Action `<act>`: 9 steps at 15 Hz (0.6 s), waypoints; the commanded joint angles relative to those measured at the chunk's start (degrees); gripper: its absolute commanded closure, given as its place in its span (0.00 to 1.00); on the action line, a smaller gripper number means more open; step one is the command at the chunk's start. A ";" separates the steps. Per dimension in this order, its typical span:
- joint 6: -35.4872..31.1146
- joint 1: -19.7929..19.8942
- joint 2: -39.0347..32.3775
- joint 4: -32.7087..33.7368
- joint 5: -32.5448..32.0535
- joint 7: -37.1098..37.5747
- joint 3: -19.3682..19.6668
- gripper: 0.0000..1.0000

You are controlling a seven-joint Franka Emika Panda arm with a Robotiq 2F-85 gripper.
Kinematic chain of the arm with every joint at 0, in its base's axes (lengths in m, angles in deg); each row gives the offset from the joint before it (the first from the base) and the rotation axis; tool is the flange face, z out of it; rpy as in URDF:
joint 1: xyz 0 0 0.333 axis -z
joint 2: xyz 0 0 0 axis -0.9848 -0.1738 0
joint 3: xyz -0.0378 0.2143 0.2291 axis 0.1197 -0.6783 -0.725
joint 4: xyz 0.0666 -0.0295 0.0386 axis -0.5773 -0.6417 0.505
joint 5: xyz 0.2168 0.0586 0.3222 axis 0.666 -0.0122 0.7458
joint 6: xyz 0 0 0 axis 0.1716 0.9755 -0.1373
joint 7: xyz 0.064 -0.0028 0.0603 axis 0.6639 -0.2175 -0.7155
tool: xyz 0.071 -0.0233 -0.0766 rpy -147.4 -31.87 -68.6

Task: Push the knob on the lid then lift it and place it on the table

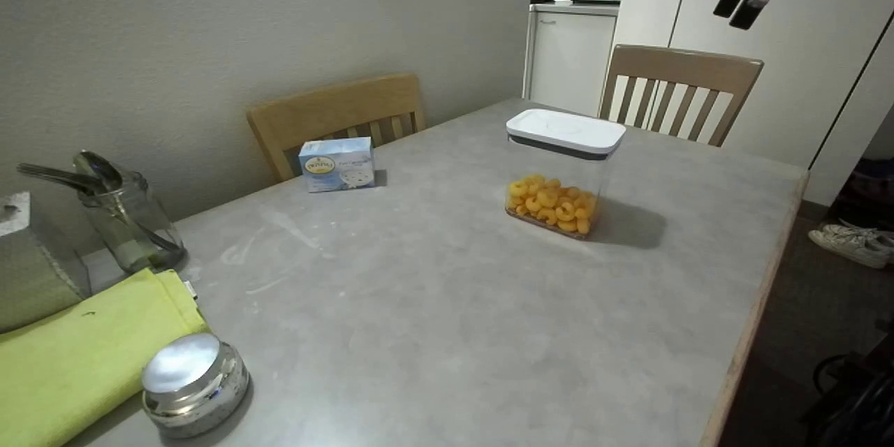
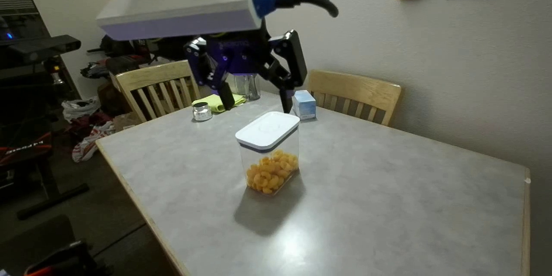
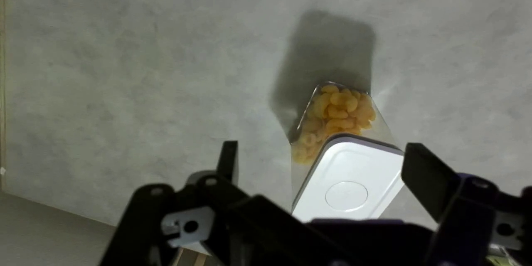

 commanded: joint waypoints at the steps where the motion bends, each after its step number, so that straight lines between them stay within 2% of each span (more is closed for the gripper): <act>1: -1.61 1.91 -6.44 4.64 2.21 -1.03 -3.50 0.00; 9: -3.13 2.76 -15.16 10.95 0.25 4.42 -11.53 0.00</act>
